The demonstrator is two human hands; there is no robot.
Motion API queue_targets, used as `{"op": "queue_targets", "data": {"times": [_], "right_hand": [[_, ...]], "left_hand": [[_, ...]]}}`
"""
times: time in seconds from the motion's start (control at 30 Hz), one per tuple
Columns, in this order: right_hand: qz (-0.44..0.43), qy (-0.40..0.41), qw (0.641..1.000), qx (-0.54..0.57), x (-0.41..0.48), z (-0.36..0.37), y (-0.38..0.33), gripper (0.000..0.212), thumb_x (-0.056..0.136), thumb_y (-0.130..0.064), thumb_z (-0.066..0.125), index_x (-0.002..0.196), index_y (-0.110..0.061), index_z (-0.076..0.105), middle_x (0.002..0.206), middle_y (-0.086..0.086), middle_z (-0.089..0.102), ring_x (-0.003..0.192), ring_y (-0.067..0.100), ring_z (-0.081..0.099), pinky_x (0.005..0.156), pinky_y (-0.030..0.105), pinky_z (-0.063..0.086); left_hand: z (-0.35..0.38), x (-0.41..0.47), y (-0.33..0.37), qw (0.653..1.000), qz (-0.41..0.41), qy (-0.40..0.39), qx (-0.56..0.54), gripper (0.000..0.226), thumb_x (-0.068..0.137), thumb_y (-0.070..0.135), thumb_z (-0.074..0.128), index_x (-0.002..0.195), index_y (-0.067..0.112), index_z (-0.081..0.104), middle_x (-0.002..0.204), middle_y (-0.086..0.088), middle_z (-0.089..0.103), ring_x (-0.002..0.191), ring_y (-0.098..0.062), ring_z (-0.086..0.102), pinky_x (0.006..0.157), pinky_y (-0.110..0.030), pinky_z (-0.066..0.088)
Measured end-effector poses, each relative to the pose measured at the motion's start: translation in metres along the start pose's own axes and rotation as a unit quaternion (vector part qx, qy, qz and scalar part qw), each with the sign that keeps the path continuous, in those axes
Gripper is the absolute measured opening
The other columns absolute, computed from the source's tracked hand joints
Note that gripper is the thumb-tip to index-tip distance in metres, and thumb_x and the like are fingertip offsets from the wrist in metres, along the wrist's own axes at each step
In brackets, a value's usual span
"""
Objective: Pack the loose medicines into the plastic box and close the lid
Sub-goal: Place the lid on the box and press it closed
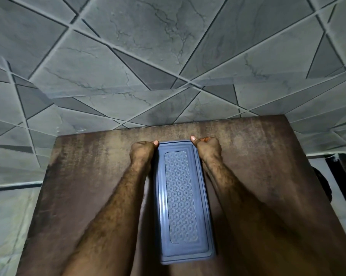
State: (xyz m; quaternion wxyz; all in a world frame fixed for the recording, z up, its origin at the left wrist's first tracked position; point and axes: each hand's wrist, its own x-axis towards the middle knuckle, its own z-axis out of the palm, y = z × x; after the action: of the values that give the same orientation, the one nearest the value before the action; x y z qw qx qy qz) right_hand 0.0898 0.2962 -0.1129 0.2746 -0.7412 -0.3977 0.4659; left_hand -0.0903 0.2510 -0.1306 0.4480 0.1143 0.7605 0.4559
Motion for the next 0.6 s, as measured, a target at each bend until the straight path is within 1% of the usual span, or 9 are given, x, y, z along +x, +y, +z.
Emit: {"op": "queue_targets", "data": {"times": [0.1,0.17,0.23,0.3,0.37,0.43,0.47,0.53,0.6], "right_hand": [[-0.007,0.008,1.0,-0.019,-0.004,-0.002,-0.003,0.039,0.077,-0.047,0.073,0.062,-0.014,0.057,0.072,0.003,0.065,0.074,0.023,0.06,0.072,0.026,0.041],[-0.007,-0.005,1.0,0.001,-0.006,-0.003,-0.001,0.041,0.073,-0.047,0.076,0.058,-0.014,0.057,0.063,-0.003,0.063,0.068,0.022,0.06,0.073,0.027,0.046],[-0.005,-0.037,0.999,0.032,-0.006,-0.007,0.008,0.044,0.059,-0.056,0.078,0.061,-0.014,0.065,0.061,-0.004,0.069,0.069,0.022,0.066,0.078,0.038,0.057],[0.005,-0.073,0.996,0.048,-0.003,-0.012,0.026,0.044,0.046,-0.062,0.075,0.07,-0.027,0.073,0.067,-0.004,0.075,0.074,0.023,0.072,0.081,0.047,0.059],[0.027,-0.096,0.992,0.072,-0.017,-0.022,0.038,0.034,0.054,-0.053,0.079,0.071,-0.023,0.074,0.071,-0.003,0.076,0.073,0.021,0.071,0.082,0.046,0.059],[0.042,-0.103,0.989,0.094,-0.038,-0.032,0.051,0.022,0.069,-0.036,0.08,0.07,-0.016,0.071,0.069,-0.002,0.075,0.065,0.016,0.066,0.072,0.038,0.057],[0.047,-0.108,0.987,0.108,-0.047,-0.036,0.06,0.017,0.073,-0.031,0.079,0.071,-0.015,0.071,0.068,-0.002,0.074,0.062,0.014,0.065,0.067,0.035,0.054],[0.059,-0.117,0.981,0.142,-0.065,-0.044,0.075,0.012,0.078,-0.021,0.077,0.073,-0.014,0.07,0.065,-0.002,0.073,0.057,0.011,0.064,0.059,0.027,0.05],[0.069,-0.122,0.977,0.161,-0.078,-0.049,0.087,0.008,0.08,-0.016,0.075,0.076,-0.011,0.07,0.066,-0.001,0.073,0.057,0.01,0.065,0.058,0.026,0.051]], "left_hand": [[-0.002,0.003,-0.002,1.0,0.007,0.0,0.01,0.031,0.062,0.034,0.079,0.074,0.006,0.075,0.081,-0.007,0.076,0.08,-0.023,0.071,0.087,-0.041,0.059],[-0.005,0.002,-0.005,1.0,0.022,-0.013,0.01,0.025,0.059,0.035,0.078,0.074,0.014,0.077,0.083,-0.006,0.078,0.086,-0.024,0.074,0.09,-0.043,0.058],[-0.009,-0.004,-0.009,0.999,0.032,-0.031,0.015,0.015,0.067,0.028,0.078,0.074,0.015,0.077,0.083,-0.008,0.078,0.087,-0.025,0.074,0.09,-0.042,0.058],[-0.018,-0.017,-0.013,0.998,0.043,-0.047,0.026,0.006,0.077,0.02,0.076,0.076,0.014,0.077,0.079,-0.008,0.075,0.077,-0.024,0.07,0.08,-0.037,0.057],[-0.03,-0.034,-0.019,0.997,0.033,-0.062,0.031,0.007,0.082,0.015,0.074,0.083,0.009,0.076,0.073,-0.008,0.072,0.065,-0.019,0.064,0.065,-0.029,0.051],[-0.044,-0.055,-0.027,0.995,-0.003,-0.095,0.011,0.009,0.086,0.009,0.069,0.09,0.003,0.073,0.072,-0.009,0.071,0.055,-0.014,0.063,0.052,-0.022,0.05],[-0.051,-0.066,-0.033,0.993,-0.021,-0.113,0.004,0.007,0.088,0.008,0.067,0.09,0.003,0.072,0.074,-0.011,0.071,0.055,-0.014,0.064,0.05,-0.021,0.051],[-0.062,-0.086,-0.045,0.99,-0.048,-0.134,0.01,0.007,0.089,0.009,0.066,0.089,0.005,0.072,0.078,-0.012,0.071,0.062,-0.017,0.064,0.055,-0.022,0.052],[-0.07,-0.101,-0.058,0.988,-0.066,-0.137,0.017,0.007,0.088,0.011,0.068,0.092,0.006,0.072,0.079,-0.01,0.072,0.065,-0.016,0.065,0.061,-0.025,0.053]]}}
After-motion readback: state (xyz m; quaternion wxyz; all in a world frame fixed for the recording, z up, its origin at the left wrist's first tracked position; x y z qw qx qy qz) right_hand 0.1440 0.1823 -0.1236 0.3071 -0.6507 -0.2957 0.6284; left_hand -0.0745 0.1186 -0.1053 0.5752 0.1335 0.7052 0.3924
